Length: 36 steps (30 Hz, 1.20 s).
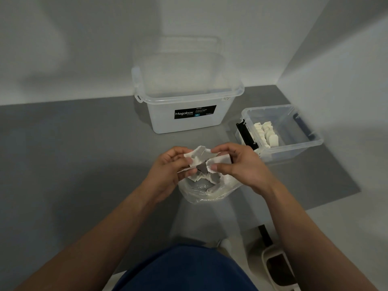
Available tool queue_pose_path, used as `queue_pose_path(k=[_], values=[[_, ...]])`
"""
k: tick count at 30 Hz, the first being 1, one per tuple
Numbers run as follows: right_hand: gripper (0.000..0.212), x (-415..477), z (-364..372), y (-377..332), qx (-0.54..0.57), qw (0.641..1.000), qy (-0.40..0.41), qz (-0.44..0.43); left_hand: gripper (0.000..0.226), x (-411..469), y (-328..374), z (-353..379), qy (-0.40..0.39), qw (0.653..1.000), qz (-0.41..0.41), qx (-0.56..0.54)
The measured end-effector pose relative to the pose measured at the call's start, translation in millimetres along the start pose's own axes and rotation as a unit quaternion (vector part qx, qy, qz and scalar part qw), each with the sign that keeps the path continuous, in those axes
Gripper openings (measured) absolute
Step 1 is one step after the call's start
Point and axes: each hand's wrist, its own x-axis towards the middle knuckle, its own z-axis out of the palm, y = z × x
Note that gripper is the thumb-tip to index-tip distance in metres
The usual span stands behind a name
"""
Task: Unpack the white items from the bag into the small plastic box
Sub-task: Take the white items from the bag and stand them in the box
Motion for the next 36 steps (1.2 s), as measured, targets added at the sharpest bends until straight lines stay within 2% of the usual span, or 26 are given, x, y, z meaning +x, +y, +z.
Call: queue_pose_path(k=[2,5,9,13,16,20,22,24,27,30,34,36], values=[[0.034,-4,-1,-7,0.062,0.998,-0.012,0.002,0.017,-1,3,5,-0.002,0.999,-0.004,-0.054],[0.027,-8,-4,-15,0.094,0.995,-0.025,-0.021,0.016,-1,2,10,-0.026,0.994,0.006,-0.102],[0.024,-9,-9,-22,0.117,0.991,-0.032,-0.063,0.014,-1,1,20,-0.065,0.994,0.022,-0.088],[0.017,-10,-14,-28,0.016,0.996,-0.01,-0.092,0.013,0,0,27,-0.086,0.996,0.031,-0.021],[0.012,-10,-18,-32,-0.05,0.993,0.01,-0.106,0.021,3,4,27,-0.082,0.996,0.034,0.031],[0.011,-8,-23,-37,-0.122,0.986,-0.005,-0.117,0.026,8,18,30,-0.082,0.993,0.037,0.075],[0.011,-6,-22,-36,-0.152,0.981,-0.017,-0.12,0.028,9,24,33,-0.067,0.988,0.049,0.133],[0.011,-5,-21,-34,-0.159,0.979,-0.02,-0.123,0.022,11,26,36,-0.053,0.979,0.066,0.186],[0.011,-4,-18,-31,-0.13,0.984,-0.007,-0.121,0.008,12,27,38,-0.035,0.978,0.084,0.188],[0.009,-5,-15,-29,-0.073,0.99,0.029,-0.12,0.008,11,29,38,-0.004,0.979,0.12,0.166],[0.011,-5,-13,-26,0.116,0.984,0.083,-0.107,0.008,12,35,36,0.028,0.97,0.174,0.169],[0.014,-6,-12,-27,0.154,0.976,0.11,-0.109,0.008,11,39,38,0.034,0.966,0.185,0.176]])
